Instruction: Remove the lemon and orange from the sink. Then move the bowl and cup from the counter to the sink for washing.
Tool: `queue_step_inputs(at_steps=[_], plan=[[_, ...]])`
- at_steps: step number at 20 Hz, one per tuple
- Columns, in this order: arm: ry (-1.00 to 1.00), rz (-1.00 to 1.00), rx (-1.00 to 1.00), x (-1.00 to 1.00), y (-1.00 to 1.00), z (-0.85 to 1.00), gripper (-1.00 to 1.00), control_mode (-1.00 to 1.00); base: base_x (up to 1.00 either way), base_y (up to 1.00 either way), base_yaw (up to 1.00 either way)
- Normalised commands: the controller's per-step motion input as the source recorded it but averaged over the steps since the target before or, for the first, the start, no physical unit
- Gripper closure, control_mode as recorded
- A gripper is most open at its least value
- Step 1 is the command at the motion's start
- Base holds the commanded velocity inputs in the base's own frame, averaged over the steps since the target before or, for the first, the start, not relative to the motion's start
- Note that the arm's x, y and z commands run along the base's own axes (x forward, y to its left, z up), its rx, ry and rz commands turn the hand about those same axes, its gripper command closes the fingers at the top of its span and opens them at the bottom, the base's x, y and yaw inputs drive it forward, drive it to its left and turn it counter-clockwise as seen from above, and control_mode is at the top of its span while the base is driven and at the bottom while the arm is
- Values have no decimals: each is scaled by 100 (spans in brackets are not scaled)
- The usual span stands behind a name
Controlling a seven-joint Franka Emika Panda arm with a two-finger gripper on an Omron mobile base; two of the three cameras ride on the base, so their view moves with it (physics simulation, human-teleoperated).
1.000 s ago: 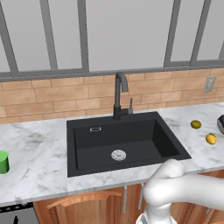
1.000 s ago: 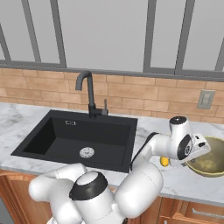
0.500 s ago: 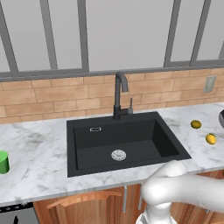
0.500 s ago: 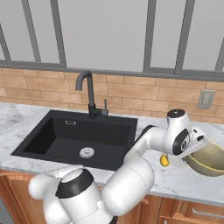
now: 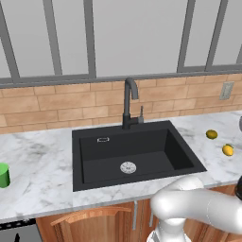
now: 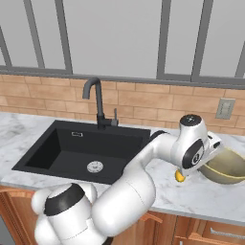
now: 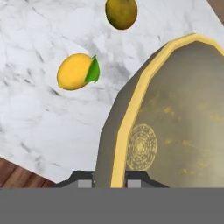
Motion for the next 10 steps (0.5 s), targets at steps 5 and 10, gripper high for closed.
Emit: queue_step_inputs(at_steps=[5, 10], plan=[[-7, 16, 0, -8, 13, 34, 100, -100, 0, 0, 0], [0, 17, -1, -4, 13, 37, 100, -100, 0, 0, 0]])
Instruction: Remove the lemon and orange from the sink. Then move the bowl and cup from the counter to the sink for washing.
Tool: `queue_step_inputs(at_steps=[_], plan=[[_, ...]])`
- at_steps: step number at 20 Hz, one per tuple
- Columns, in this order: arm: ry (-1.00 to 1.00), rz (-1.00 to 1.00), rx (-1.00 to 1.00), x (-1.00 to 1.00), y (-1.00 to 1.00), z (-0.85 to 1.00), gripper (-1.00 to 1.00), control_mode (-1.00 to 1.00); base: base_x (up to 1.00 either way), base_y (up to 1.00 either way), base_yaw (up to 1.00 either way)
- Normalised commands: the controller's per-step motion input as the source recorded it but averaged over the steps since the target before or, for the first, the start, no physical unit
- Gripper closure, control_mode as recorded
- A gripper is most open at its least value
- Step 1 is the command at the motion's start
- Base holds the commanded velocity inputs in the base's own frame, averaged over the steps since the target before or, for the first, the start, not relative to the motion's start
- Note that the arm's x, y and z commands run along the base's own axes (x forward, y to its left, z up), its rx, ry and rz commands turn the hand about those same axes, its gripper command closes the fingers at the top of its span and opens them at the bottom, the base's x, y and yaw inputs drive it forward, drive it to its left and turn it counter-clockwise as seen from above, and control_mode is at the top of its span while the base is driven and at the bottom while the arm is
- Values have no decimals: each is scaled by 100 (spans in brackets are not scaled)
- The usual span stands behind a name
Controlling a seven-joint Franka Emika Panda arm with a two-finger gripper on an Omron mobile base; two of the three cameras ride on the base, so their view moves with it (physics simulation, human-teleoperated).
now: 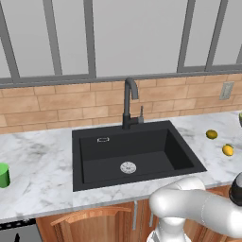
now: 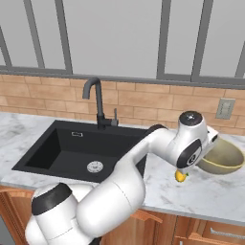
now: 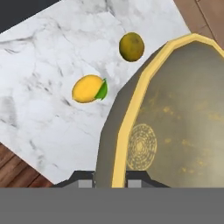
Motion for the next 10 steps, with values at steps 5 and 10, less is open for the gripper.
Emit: queue_step_inputs(at_steps=[5, 10], plan=[[0, 21, -3, -7, 15, 31, 100, -100, 0, 0, 0], [0, 19, -2, -14, 16, 24, 100, -100, 0, 0, 0]])
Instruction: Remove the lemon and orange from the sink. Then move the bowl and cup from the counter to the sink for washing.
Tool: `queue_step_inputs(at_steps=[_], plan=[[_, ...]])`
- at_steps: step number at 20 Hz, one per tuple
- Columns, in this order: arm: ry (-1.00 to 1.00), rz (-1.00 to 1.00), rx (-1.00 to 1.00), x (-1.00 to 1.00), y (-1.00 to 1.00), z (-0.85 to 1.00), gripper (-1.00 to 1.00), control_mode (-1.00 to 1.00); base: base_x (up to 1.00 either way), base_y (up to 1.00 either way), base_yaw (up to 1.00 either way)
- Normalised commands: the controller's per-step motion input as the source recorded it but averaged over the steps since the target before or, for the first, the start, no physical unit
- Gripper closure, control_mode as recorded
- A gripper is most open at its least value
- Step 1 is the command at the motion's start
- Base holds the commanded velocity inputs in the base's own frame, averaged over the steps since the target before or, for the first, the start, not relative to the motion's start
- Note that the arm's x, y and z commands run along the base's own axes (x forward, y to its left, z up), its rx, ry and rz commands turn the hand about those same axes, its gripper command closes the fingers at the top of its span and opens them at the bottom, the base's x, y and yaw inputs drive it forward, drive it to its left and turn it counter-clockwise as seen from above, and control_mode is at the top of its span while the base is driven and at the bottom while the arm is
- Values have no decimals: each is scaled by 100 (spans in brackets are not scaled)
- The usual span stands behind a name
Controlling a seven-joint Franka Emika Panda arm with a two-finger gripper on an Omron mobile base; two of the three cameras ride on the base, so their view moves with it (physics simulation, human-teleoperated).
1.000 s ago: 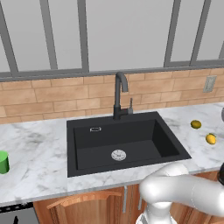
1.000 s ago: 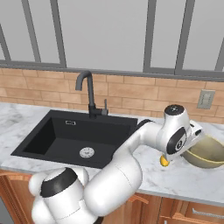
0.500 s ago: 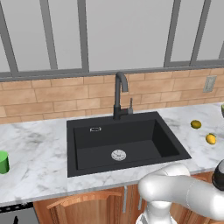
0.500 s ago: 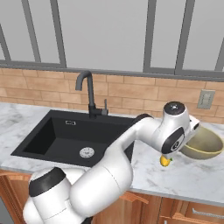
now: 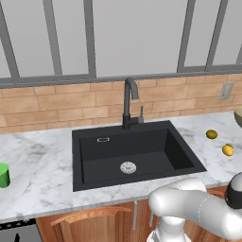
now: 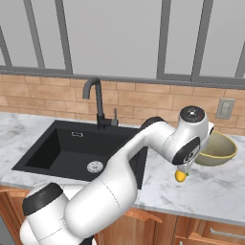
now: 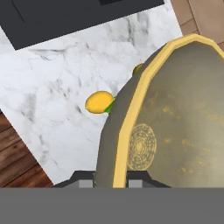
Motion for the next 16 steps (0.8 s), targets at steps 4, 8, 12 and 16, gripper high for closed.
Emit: queue_step_inputs(at_steps=[4, 8, 12, 16], plan=[[-2, 12, -1, -18, 17, 15, 100, -100, 0, 0, 0], [-9, 11, 0, -19, 14, 14, 100, -100, 0, 0, 0], [-6, 11, 0, -16, 15, 15, 100, -100, 0, 0, 0], [-5, 14, -2, -14, 18, 15, 100, -100, 0, 0, 0]])
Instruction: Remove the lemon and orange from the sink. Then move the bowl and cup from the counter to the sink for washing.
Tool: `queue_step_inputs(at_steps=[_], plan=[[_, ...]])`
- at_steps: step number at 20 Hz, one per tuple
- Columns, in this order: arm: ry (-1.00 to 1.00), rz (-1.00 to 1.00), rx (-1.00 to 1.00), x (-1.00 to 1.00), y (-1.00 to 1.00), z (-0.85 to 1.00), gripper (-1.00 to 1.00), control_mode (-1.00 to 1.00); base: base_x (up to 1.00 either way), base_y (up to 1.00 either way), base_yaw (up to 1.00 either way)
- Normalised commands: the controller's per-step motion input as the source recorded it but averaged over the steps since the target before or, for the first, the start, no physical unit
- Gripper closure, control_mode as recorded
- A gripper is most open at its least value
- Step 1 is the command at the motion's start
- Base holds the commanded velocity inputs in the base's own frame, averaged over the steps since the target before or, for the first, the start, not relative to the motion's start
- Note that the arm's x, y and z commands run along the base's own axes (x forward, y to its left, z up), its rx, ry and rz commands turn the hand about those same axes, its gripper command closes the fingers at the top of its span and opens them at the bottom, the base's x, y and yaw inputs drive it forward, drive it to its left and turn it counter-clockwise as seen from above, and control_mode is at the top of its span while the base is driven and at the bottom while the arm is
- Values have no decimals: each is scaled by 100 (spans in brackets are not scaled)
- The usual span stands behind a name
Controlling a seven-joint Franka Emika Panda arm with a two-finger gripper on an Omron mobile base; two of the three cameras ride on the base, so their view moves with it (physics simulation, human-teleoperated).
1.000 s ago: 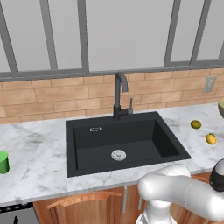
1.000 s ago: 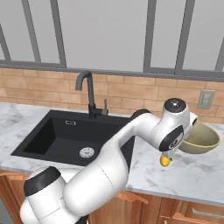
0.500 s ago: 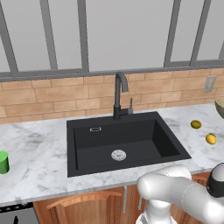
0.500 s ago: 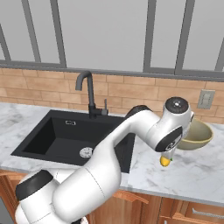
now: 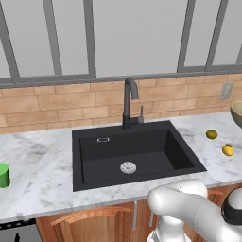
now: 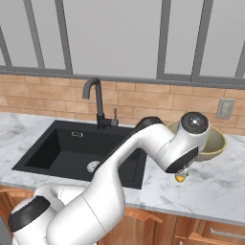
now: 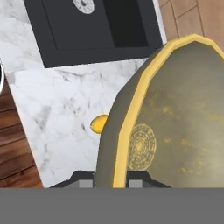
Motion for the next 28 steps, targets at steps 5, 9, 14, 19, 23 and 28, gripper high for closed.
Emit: queue_step_inputs(at_steps=[5, 9, 14, 19, 23, 28], plan=[[4, 16, -2, -6, 26, 9, 100, -100, 0, 0, 0], [13, 17, -3, 0, 24, 15, 100, -100, 0, 0, 0], [6, 16, -2, -6, 22, 10, 100, -100, 0, 0, 0], [0, 15, 0, -14, 20, 4, 100, -100, 0, 0, 0], [0, 13, 0, -12, 28, 0, 100, -100, 0, 0, 0], [0, 13, 0, -5, 30, 0, 100, -100, 0, 0, 0]])
